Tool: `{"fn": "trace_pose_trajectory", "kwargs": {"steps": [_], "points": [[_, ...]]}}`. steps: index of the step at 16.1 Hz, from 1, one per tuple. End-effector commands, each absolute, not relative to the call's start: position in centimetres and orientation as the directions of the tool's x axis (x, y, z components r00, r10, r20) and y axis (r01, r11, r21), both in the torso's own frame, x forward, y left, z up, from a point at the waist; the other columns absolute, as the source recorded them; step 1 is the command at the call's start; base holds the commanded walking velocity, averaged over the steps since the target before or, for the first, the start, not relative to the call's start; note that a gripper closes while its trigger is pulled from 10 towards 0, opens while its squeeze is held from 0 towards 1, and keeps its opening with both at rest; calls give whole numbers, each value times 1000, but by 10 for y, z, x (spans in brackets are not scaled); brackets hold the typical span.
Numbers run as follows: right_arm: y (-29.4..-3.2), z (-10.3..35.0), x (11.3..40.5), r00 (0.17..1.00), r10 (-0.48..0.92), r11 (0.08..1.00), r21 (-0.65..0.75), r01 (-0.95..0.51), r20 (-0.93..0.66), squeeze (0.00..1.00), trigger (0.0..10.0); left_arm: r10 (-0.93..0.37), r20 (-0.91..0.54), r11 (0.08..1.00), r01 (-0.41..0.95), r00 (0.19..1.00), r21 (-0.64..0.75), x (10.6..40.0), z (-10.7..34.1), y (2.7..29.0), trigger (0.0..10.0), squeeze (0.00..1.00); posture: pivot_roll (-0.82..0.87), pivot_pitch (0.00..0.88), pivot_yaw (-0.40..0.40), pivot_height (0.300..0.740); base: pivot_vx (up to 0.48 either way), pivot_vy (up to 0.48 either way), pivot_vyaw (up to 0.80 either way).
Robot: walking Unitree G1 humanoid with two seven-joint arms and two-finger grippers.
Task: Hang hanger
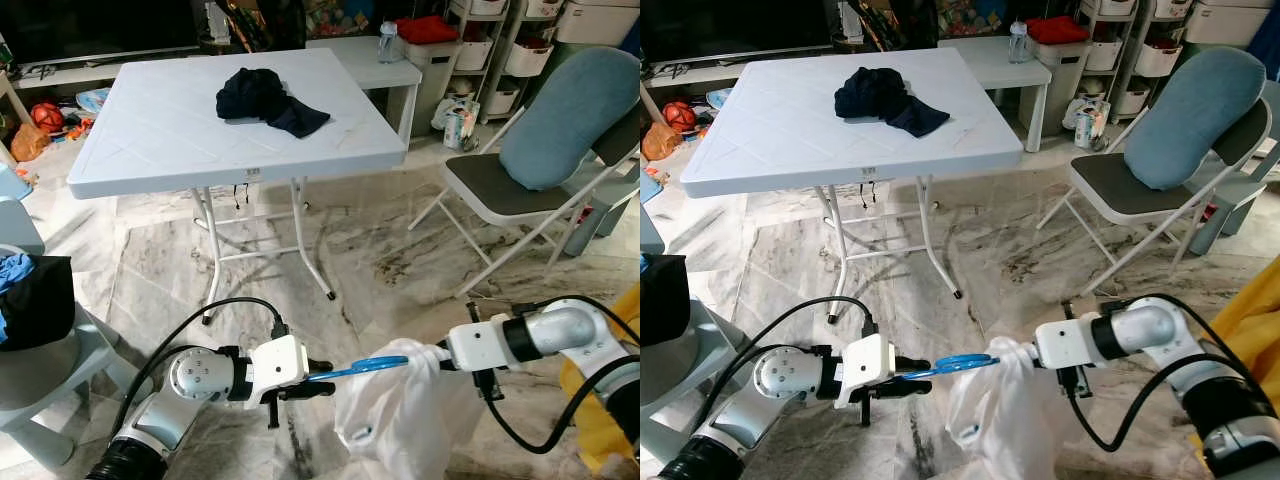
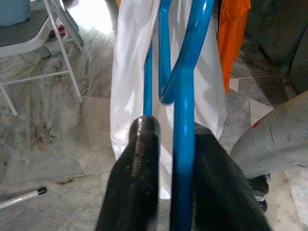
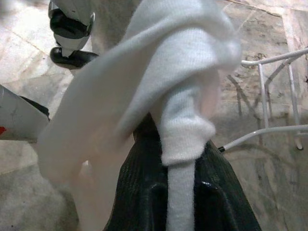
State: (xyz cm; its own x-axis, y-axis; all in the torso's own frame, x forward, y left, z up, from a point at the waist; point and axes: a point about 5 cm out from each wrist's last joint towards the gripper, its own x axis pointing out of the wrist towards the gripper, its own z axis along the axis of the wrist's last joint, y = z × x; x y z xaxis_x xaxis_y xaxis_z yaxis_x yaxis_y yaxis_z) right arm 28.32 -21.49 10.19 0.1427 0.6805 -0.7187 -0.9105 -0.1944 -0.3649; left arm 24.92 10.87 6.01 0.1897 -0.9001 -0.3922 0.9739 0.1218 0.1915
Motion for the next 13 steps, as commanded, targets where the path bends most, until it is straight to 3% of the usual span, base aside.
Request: {"fn": "trace_pose_trajectory", "kwargs": {"steps": [1, 11, 13], "points": [[-211, 112, 290, 158, 687, -203, -396, -895, -709, 0, 10000, -901, -397, 110, 977, 177, 185, 252, 62, 108, 0, 0, -111, 0, 3, 740, 0, 0, 0], [-207, 113, 296, 194, 704, -172, -429, -887, -683, 0, 10000, -890, -432, 100, 987, 146, 127, 250, 57, 112, 0, 0, -112, 0, -4, 740, 0, 0, 0], [-204, 115, 300, 246, 721, -133, -477, -869, -648, 0, 10000, -885, -436, 113, 984, 163, 138, 252, 56, 113, 0, 0, -112, 0, -7, 740, 0, 0, 0]]}}
